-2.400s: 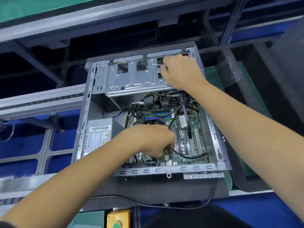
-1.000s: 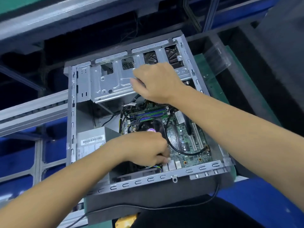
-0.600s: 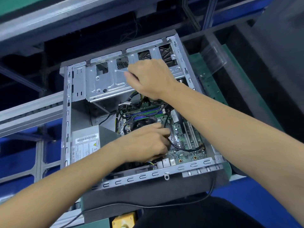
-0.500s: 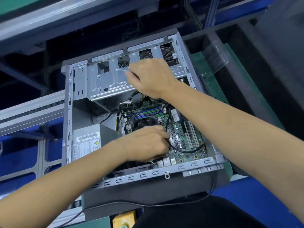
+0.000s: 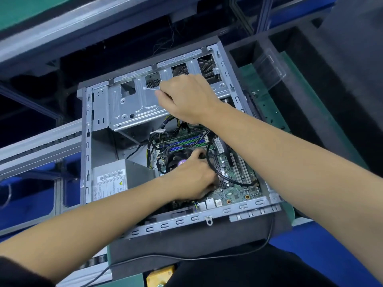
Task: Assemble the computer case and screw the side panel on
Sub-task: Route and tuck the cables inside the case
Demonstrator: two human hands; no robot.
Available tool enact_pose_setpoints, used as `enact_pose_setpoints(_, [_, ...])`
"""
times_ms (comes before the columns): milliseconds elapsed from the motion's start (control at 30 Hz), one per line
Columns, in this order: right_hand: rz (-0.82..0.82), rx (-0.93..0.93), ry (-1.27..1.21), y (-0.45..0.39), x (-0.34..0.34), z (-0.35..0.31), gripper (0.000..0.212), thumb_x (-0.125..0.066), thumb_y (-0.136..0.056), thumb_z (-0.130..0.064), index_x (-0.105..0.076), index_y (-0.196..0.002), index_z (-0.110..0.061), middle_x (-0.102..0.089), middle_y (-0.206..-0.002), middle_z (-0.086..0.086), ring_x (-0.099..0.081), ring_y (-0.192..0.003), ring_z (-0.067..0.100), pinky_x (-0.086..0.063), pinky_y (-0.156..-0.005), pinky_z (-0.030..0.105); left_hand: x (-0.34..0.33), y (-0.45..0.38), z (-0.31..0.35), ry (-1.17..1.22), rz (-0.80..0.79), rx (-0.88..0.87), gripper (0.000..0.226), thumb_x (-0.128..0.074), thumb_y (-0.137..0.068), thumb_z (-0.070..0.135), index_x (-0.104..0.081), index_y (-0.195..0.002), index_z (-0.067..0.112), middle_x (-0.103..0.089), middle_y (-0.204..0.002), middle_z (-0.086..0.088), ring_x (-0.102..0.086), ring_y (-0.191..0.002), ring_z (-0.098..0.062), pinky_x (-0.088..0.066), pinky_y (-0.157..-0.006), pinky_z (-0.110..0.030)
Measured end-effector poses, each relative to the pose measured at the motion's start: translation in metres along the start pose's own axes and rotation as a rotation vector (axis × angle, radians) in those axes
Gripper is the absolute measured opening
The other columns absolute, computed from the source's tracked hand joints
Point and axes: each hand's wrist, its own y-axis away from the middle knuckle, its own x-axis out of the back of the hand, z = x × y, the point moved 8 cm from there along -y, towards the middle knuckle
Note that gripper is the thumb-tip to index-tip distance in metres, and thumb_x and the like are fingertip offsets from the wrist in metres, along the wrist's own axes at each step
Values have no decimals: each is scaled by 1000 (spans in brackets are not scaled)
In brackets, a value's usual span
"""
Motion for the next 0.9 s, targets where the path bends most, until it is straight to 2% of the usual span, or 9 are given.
enact_pose_setpoints(267, [-11,-17,-4,-1,-1,3,40,-33,-104,-33,-44,-72,-13,-33,-55,-5,-41,-55,23,-17,-47,29,-1,-5,-1,61,19,46,27,-50,-91,41,-67,-89,21,-65,-86,6,-47,-106,-17,-6,-104,-44])
enact_pose_setpoints(433, [-11,-13,1,-2,-2,2,40,-33,-105,-34,-45,-72,-13,-36,-56,-5,-43,-55,23,-17,-47,28,3,-5,-2,160,60,44,28,-51,-91,45,-69,-90,24,-65,-82,9,-47,-102,-14,-9,-103,-41])
enact_pose_setpoints(500, [-9,-10,5,-2,-2,2,40,-33,-105,-33,-45,-73,-13,-40,-58,-4,-44,-56,24,-17,-47,29,4,-6,-1,147,68,40,28,-53,-90,46,-70,-90,24,-65,-82,9,-46,-101,-14,-11,-100,-41])
enact_pose_setpoints(633, [-15,-8,9,-3,-3,2,40,-32,-105,-34,-44,-73,-13,-35,-56,-6,-44,-57,24,-16,-47,29,7,-7,1,141,94,48,26,-57,-86,46,-71,-89,25,-65,-78,8,-48,-98,-15,-9,-97,-38])
enact_pose_setpoints(900, [-6,-13,-2,-2,-3,3,40,-34,-104,-33,-43,-71,-13,-37,-56,-5,-43,-55,24,-16,-47,29,10,-11,0,153,95,123,21,-61,-81,43,-74,-87,27,-64,-75,6,-54,-93,-16,-8,-96,-35])
